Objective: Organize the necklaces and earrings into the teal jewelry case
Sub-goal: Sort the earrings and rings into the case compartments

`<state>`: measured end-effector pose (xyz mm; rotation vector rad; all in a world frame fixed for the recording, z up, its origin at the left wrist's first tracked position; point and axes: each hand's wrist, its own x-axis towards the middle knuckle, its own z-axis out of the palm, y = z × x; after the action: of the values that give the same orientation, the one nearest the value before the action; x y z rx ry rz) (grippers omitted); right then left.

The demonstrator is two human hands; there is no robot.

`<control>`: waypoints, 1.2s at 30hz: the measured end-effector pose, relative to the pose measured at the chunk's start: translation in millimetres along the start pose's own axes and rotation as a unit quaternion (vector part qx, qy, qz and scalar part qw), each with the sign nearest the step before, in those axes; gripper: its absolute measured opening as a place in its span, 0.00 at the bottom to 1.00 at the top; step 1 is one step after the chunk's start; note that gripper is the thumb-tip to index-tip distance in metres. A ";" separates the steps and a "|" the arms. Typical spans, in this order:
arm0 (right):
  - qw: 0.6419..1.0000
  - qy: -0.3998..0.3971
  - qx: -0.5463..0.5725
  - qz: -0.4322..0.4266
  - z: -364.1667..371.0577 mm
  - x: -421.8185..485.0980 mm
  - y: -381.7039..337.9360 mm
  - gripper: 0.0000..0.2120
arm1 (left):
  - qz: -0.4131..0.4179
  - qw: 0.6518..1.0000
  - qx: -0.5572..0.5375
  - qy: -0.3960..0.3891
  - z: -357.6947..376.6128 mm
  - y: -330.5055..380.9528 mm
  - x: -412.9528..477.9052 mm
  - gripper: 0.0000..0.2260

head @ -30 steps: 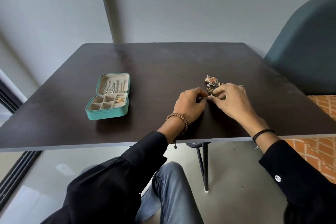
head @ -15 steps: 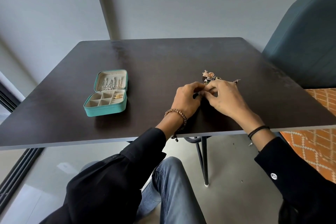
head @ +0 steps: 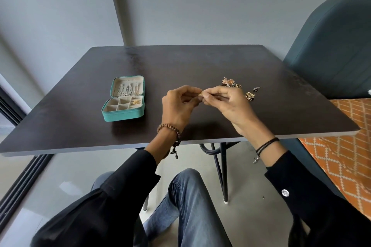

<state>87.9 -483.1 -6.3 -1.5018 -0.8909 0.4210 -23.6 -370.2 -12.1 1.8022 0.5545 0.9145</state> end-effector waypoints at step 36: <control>0.961 -0.127 -0.164 -0.184 121.0 22.6 -47.0 0.10 | 0.047 0.989 0.126 0.061 -154.8 2.3 -23.4 0.13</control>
<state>1.5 -388.7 25.3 -1.5531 -1.4723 0.1970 -160.6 -299.6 15.6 2.0227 0.6916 1.0631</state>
